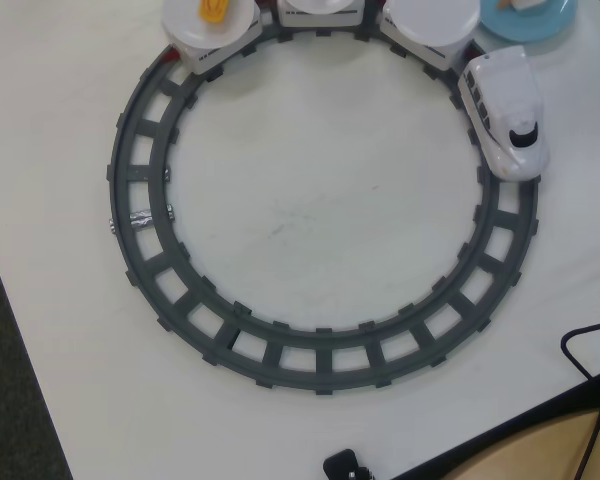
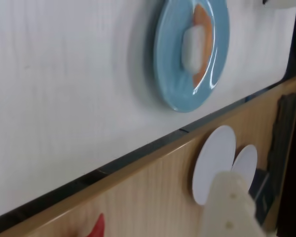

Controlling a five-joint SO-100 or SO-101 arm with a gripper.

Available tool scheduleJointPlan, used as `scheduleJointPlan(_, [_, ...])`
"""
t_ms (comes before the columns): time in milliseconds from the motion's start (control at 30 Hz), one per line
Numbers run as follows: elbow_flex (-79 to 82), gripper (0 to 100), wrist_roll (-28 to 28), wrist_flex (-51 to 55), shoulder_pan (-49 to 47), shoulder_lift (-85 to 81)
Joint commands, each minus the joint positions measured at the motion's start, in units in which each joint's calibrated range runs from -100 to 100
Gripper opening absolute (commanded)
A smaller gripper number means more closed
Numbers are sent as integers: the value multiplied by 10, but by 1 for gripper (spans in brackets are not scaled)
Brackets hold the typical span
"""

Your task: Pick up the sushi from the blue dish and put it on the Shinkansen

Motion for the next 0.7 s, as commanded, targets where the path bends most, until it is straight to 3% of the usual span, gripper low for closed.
scheduleJointPlan(0, [-39,23,-4,-50,6,77])
scheduleJointPlan(300, [-38,23,-4,-194,1,239])
scheduleJointPlan(567, [-48,23,0,-391,-3,474])
scheduleJointPlan(667, [-103,23,-3,-400,-9,563])
